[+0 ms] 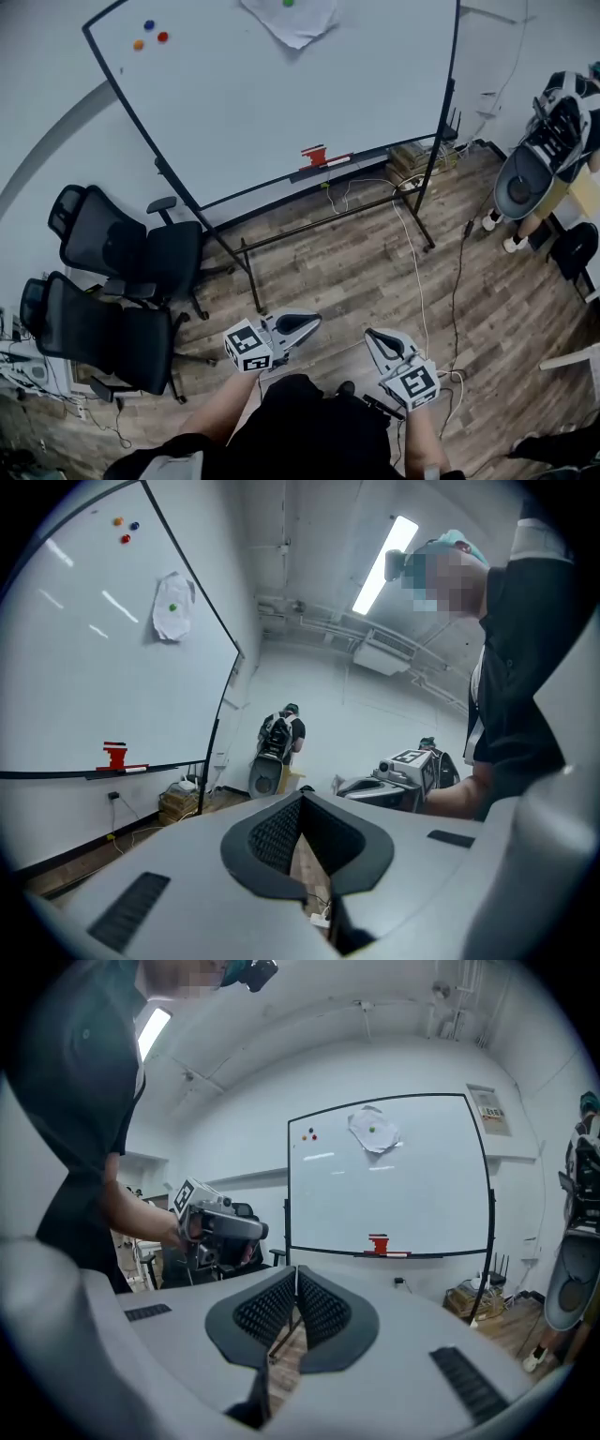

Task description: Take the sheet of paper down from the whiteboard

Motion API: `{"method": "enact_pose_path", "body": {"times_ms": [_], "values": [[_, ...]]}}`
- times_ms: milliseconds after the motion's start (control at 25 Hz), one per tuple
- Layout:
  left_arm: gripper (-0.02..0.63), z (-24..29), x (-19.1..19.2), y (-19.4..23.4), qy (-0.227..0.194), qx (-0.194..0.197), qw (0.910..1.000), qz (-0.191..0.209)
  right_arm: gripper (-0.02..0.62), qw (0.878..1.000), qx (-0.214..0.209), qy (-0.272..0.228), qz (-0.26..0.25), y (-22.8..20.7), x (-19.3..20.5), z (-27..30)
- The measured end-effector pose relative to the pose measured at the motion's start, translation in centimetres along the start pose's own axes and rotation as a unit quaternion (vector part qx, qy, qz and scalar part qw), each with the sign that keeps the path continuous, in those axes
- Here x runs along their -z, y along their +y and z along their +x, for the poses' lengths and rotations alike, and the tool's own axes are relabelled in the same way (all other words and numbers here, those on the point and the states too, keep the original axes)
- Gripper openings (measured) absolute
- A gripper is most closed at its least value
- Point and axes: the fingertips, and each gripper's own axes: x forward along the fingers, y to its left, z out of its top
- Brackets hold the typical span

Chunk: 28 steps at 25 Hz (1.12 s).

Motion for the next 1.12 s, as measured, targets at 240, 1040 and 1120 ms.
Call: {"method": "enact_pose_path", "body": {"times_ms": [240, 1040, 1120], "values": [[0.009, 3.1, -0.8, 4.2, 0.0, -0.031, 0.9995, -0.008, 0.021, 1.0, -0.019, 0.007, 0.016, -4.4, 1.4, 1.7], [0.009, 15.4, -10.2, 28.2, -0.045, -0.007, 0.9978, 0.049, 0.021, 1.0, -0.009, 0.003, -0.016, -27.8, -6.9, 18.3], [0.009, 15.5, -11.5, 30.4, -0.047, -0.019, 0.9959, 0.074, 0.021, 0.999, -0.026, -0.018, -0.007, -29.1, -8.2, 20.5]]}}
